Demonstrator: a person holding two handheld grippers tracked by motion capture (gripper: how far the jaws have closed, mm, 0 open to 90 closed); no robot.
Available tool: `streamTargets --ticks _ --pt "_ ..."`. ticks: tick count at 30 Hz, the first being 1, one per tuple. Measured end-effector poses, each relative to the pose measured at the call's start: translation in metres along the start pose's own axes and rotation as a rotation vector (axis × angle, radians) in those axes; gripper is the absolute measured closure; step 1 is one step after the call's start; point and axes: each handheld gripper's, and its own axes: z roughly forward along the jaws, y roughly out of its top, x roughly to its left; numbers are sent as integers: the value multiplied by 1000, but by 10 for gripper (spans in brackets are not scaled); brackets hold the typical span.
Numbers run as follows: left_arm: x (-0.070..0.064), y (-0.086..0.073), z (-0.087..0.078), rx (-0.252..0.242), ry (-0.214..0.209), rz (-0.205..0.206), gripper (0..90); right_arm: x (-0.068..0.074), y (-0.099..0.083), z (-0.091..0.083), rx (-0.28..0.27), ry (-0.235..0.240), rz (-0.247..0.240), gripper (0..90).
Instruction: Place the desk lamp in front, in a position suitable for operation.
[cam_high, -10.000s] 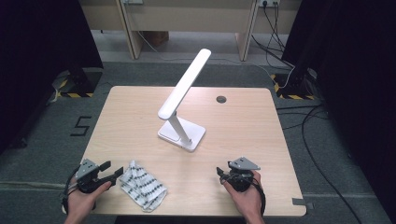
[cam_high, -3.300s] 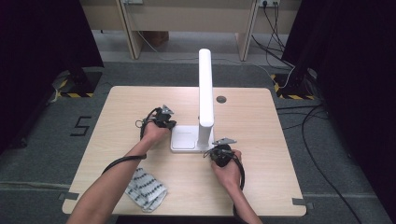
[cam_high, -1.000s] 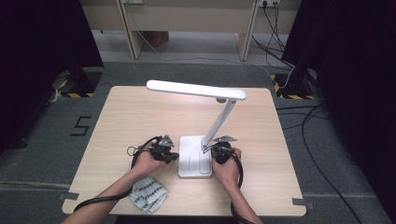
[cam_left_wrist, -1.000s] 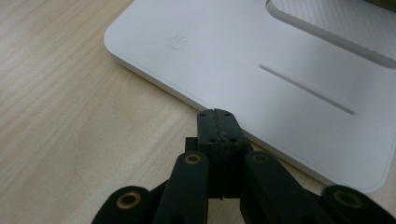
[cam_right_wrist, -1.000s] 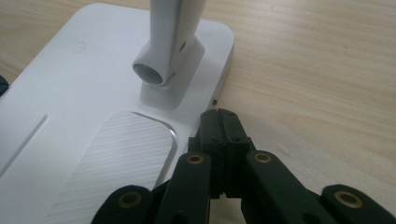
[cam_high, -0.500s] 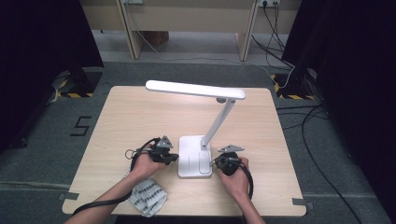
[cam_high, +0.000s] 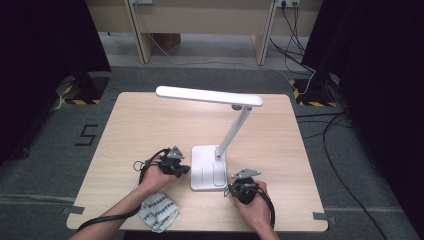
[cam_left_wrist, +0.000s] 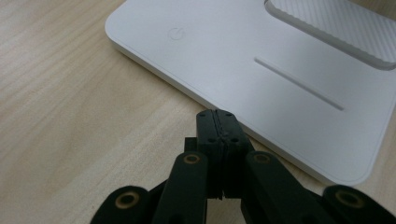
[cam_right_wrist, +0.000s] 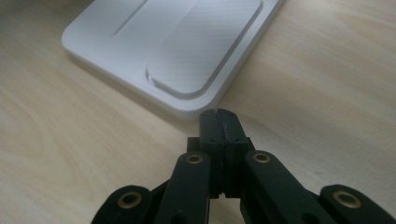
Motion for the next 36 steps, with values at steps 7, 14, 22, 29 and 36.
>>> streamTargets --ticks 7,14,22,29,36 --pt "1 1 1 3 1 0 887 6 -2 4 8 15 -13 900" --pt "3 3 2 1 3 -8 886 6 0 6 7 13 -9 900" --pt "2 2 2 3 5 -8 887 8 1 6 7 16 -15 900" --pt "2 2 2 1 9 -16 888 14 1 7 8 30 -25 900" --pt "4 3 3 -3 13 -23 891 12 3 9 6 27 -17 900"
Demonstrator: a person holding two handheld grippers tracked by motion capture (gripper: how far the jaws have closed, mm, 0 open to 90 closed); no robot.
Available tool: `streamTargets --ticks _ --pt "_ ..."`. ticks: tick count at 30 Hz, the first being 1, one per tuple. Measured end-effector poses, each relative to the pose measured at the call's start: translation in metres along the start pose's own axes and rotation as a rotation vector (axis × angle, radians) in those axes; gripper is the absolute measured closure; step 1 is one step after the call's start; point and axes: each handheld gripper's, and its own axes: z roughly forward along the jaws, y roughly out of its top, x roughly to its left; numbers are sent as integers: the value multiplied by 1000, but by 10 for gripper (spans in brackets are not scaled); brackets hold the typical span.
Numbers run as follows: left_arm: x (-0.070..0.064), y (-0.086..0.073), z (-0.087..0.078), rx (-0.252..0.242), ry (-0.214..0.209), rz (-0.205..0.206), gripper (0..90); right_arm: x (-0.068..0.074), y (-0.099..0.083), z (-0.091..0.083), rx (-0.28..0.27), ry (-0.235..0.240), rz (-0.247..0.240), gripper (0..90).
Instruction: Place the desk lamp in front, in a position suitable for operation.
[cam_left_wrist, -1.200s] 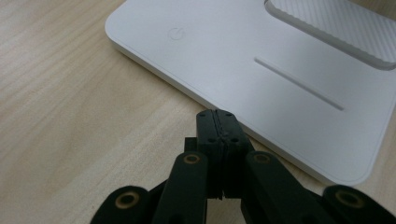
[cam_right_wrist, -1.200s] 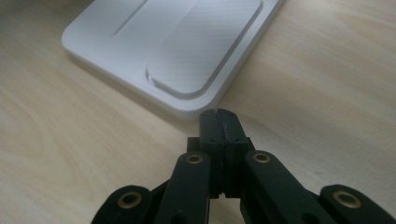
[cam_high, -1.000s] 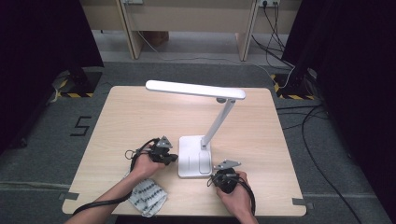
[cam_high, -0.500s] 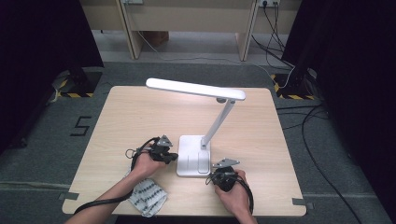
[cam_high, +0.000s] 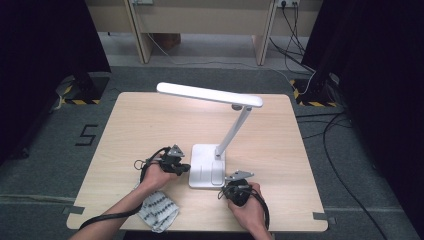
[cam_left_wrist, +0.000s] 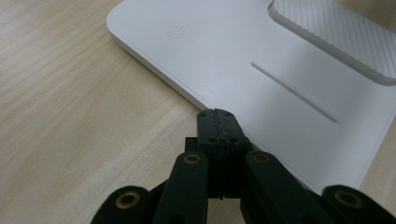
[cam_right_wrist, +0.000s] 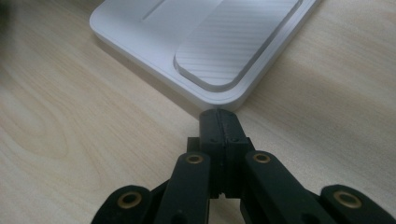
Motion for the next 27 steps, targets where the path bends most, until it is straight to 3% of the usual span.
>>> streamTargets --ticks 12,17,27 --pt "6 4 2 2 24 -15 892 -7 9 7 -12 -23 16 900" --pt "4 1 0 3 11 -12 892 -10 12 9 -14 -32 12 900" --pt "0 -2 -2 4 4 -7 891 8 12 1 -2 13 -23 900"
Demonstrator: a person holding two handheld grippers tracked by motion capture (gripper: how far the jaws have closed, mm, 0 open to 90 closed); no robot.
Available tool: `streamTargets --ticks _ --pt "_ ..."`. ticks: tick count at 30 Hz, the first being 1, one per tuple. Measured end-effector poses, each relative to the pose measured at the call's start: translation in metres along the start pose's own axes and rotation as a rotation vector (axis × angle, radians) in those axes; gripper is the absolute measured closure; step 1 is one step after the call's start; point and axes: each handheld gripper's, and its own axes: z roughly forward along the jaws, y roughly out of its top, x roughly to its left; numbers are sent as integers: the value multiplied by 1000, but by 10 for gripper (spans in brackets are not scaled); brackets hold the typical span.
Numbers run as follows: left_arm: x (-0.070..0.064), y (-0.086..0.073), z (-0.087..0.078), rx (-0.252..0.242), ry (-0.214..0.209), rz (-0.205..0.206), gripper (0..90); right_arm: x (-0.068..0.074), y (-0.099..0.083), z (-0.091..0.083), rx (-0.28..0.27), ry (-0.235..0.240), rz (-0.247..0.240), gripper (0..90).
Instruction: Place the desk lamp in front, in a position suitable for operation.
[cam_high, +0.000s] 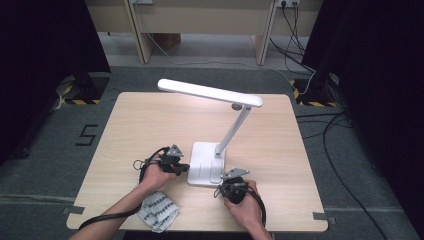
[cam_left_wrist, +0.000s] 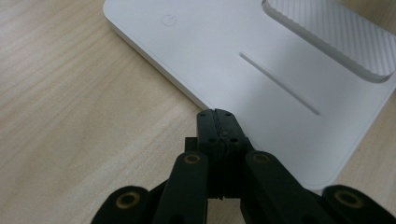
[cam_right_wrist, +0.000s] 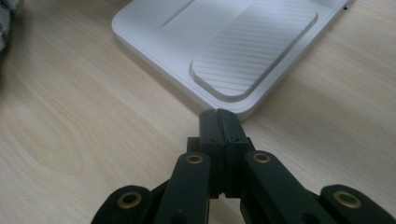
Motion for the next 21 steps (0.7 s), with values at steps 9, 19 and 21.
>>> streamTargets --ticks 9,19,21 --pt "1 1 1 -3 6 -1 891 2 0 0 4 -2 -18 900" --pt "1 2 2 -7 13 -10 890 0 2 3 5 -6 -13 900" --pt "1 2 2 -7 14 -9 890 0 4 3 -1 -8 -10 900"
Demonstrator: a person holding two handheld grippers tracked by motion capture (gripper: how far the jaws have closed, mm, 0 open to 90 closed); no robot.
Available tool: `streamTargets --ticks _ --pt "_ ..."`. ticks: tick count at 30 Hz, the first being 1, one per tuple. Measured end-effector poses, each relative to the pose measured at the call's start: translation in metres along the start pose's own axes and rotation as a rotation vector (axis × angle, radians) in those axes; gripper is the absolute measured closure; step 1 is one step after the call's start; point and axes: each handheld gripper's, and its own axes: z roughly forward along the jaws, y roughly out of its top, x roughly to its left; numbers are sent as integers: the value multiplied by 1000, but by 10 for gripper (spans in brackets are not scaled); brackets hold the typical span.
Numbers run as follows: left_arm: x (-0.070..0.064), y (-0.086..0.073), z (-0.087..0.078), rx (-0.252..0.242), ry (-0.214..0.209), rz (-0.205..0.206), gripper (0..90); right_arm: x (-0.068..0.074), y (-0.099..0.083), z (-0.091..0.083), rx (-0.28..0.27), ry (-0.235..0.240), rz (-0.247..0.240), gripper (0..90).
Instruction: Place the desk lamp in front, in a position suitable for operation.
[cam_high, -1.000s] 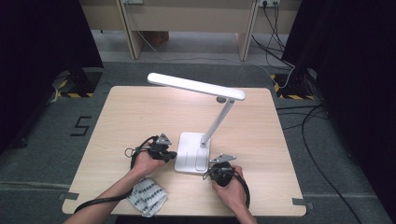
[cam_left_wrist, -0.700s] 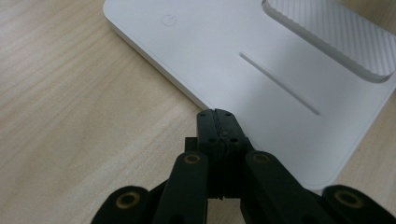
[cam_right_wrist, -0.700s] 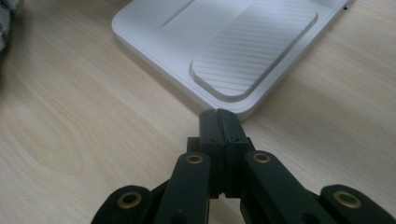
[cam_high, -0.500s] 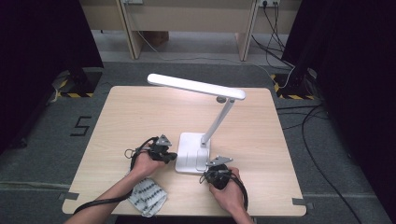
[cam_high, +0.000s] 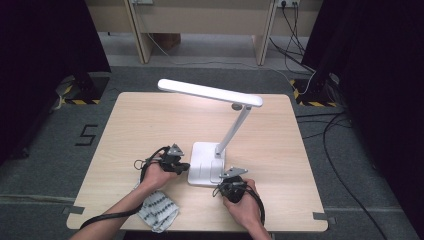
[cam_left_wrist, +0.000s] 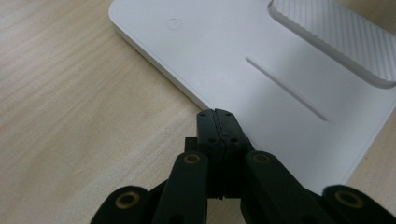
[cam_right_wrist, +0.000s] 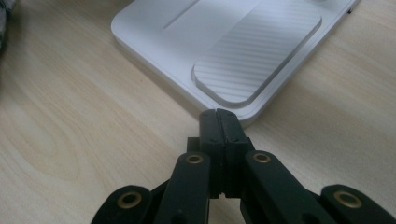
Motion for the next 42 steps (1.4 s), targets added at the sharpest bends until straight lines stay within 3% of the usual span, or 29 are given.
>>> streamTargets --ticks 9,22,24,26,28,29,32,36,38,42 --pt "0 1 1 -5 1 -4 888 1 -4 4 28 -7 -30 900" --pt "4 5 3 -8 10 -27 841 -3 3 9 13 0 -6 892" --pt "7 5 -4 -23 27 -29 826 -1 4 9 12 11 -8 873" --pt "11 3 -22 -59 45 -27 728 8 9 8 2 52 -29 792" --pt "12 2 -30 -69 48 -21 651 15 14 8 -4 80 -41 741" --pt "13 0 -37 -83 49 -23 651 15 14 8 -4 80 -41 741" --pt "16 -9 -58 -78 46 -25 515 27 22 9 -21 109 -74 686" --pt "20 -24 -81 -100 50 -60 458 33 26 10 -24 126 -75 666" --pt "21 -29 -92 -115 41 -60 409 37 29 13 -17 131 -85 655" --pt "20 -44 -106 -97 -4 -25 377 38 30 12 -25 133 -90 638"
